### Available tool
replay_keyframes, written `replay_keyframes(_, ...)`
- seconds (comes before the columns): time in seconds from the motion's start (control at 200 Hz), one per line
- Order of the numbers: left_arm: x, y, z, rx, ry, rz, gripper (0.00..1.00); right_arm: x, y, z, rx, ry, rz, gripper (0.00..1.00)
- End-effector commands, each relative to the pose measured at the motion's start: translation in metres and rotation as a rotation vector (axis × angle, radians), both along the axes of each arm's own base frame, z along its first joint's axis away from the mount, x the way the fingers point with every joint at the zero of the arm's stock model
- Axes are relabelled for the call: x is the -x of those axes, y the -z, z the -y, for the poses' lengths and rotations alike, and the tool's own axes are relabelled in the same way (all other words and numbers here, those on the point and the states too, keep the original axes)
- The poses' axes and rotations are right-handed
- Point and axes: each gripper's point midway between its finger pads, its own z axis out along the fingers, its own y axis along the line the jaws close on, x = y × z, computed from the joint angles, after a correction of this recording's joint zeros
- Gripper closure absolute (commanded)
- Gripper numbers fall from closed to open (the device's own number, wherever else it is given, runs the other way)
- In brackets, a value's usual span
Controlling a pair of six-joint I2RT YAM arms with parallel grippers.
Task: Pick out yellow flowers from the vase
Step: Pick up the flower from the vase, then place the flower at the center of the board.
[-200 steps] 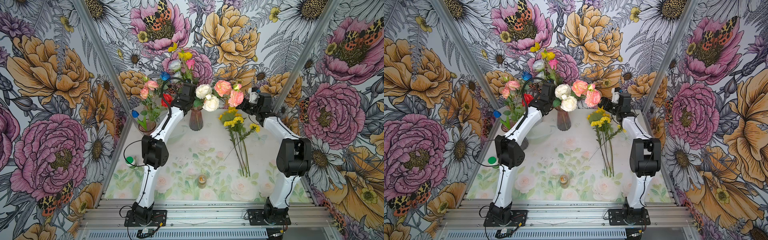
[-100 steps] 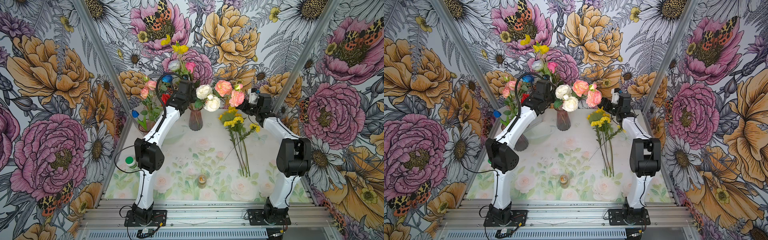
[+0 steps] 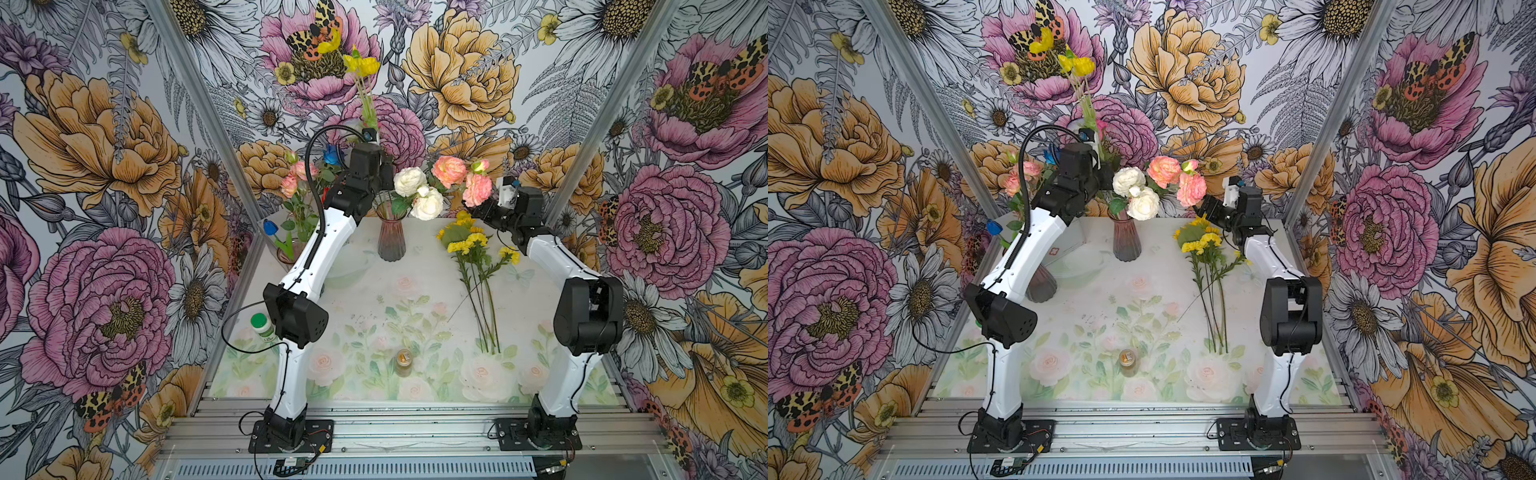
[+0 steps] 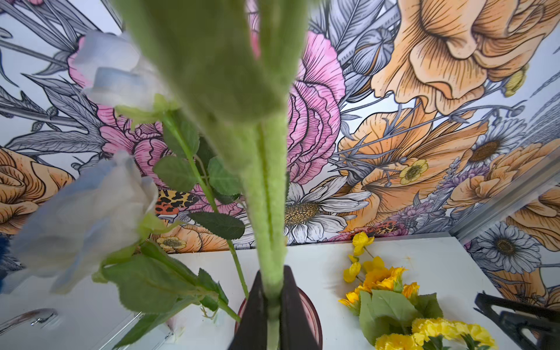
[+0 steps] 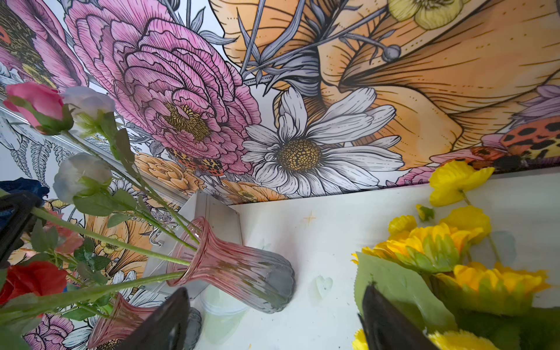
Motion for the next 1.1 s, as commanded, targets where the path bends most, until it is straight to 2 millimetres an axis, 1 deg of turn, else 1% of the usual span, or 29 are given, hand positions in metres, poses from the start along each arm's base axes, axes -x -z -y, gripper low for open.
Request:
replay_keyframes(0.0,0.023,-0.047,-0.003,-0.019,0.007,0.088,1.00,0.008,-0.028,-0.003,-0.009,-0.016,0.065,0.11)
replay_keyframes(0.07,0.029,-0.056,0.000,-0.024,0.013,0.109,1.00,0.009,-0.028,-0.003,-0.009,-0.017,0.066,0.11)
replay_keyframes(0.23,0.038,-0.077,-0.002,-0.006,0.016,0.148,1.00,0.011,-0.030,-0.003,-0.009,-0.018,0.069,0.11)
replay_keyframes(0.42,0.052,-0.108,-0.015,-0.008,-0.003,0.202,1.00,0.013,-0.033,-0.004,-0.013,-0.020,0.075,0.11)
replay_keyframes(0.575,0.067,-0.128,-0.027,0.021,-0.015,0.229,1.00,0.014,-0.033,-0.005,-0.015,-0.023,0.076,0.11)
replay_keyframes(0.635,0.073,-0.133,-0.030,0.036,-0.014,0.228,1.00,0.015,-0.033,-0.007,-0.015,-0.026,0.076,0.11)
replay_keyframes(0.686,0.078,-0.135,-0.033,0.057,-0.015,0.223,1.00,0.015,-0.033,-0.008,-0.015,-0.027,0.076,0.11)
replay_keyframes(0.781,0.089,-0.134,-0.033,0.085,-0.004,0.200,1.00,0.016,-0.033,-0.010,-0.014,-0.030,0.078,0.11)
replay_keyframes(0.861,0.099,-0.127,-0.036,0.100,-0.007,0.171,1.00,0.016,-0.033,-0.012,-0.014,-0.033,0.077,0.11)
replay_keyframes(0.891,0.098,-0.119,-0.034,0.102,-0.001,0.148,1.00,0.016,-0.033,-0.013,-0.013,-0.035,0.076,0.11)
replay_keyframes(0.901,0.108,-0.129,-0.039,0.117,0.000,0.166,1.00,0.016,-0.033,-0.013,-0.013,-0.036,0.076,0.11)
replay_keyframes(0.931,0.114,-0.130,-0.040,0.129,0.006,0.161,1.00,0.016,-0.032,-0.014,-0.013,-0.037,0.075,0.11)
replay_keyframes(1.096,0.132,-0.112,-0.035,0.158,0.046,0.100,1.00,0.020,-0.033,-0.018,-0.008,-0.045,0.076,0.11)
